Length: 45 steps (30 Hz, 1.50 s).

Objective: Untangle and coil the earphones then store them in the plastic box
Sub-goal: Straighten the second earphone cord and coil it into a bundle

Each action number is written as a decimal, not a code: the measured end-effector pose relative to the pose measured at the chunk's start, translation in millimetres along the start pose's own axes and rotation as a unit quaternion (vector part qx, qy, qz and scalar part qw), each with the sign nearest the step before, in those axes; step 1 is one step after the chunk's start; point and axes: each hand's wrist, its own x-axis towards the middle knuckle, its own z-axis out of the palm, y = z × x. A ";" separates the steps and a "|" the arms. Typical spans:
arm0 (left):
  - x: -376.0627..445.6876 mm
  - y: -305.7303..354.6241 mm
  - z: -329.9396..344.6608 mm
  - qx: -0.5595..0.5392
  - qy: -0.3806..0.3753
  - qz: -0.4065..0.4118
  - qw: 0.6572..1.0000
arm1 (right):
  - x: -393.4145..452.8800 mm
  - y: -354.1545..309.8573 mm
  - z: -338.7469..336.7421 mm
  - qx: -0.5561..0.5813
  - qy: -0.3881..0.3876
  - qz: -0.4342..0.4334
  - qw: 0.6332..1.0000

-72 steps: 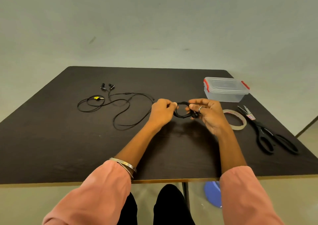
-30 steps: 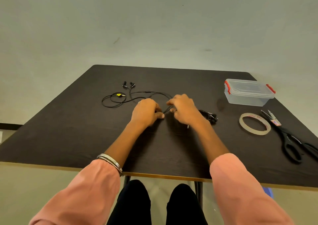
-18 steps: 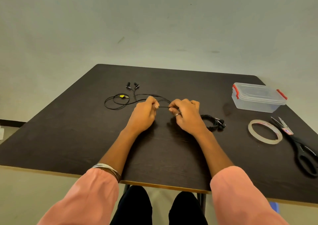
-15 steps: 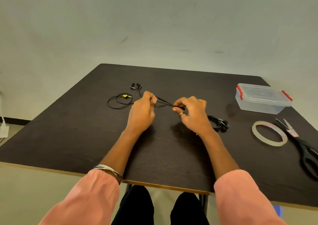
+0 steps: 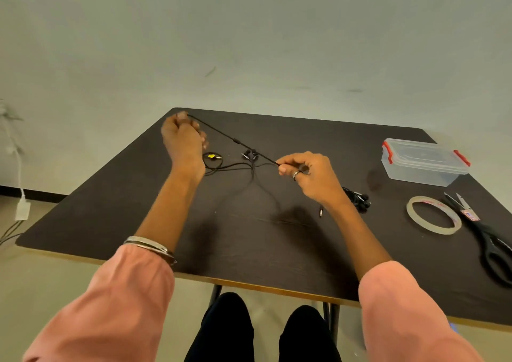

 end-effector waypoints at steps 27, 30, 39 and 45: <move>15.9 82.1 13.9 -0.253 -0.072 -0.013 0.965 | 66.3 -17.3 -41.7 -0.004 0.051 0.049 0.997; 21.0 81.5 10.2 -0.251 -0.066 -0.018 0.966 | 74.2 -20.2 -51.6 -0.012 0.077 0.051 0.996; 19.1 71.6 15.1 -0.247 -0.073 -0.040 0.966 | 90.5 -21.8 -57.7 -0.052 0.160 0.072 0.983; 13.5 69.4 16.6 -0.212 -0.107 -0.036 0.971 | 74.5 -9.4 -55.5 -0.106 0.106 0.089 0.985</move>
